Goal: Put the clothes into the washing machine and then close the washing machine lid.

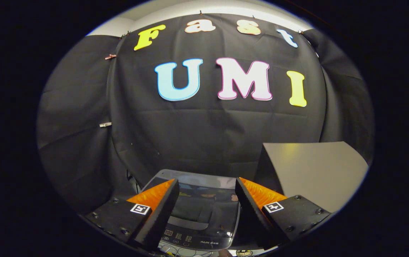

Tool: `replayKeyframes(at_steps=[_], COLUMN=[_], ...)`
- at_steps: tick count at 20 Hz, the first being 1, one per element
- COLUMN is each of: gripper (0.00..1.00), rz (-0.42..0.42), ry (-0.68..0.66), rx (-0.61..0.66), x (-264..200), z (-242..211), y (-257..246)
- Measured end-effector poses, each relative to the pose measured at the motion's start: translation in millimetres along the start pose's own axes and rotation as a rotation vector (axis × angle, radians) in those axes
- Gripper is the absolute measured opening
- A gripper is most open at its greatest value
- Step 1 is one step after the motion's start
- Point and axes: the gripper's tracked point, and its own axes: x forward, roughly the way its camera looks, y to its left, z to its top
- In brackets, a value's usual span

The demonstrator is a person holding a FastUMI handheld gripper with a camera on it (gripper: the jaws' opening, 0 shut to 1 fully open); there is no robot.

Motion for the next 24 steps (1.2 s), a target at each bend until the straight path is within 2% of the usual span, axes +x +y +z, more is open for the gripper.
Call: replayKeyframes(at_steps=[8,12,18,20,24], gripper=[0.99,0.99,0.99,0.99,0.98], rz=[0.021,-0.005,-0.075,-0.074,-0.112], ry=[-0.217,-0.293,-0.406,-0.444,-0.456], rx=[0.045,0.013,-0.049,-0.052,-0.096], x=[-91,-136,-212,-233,-267], z=[59,75,83,81,70], y=[-43,-79,-123,-125,-136])
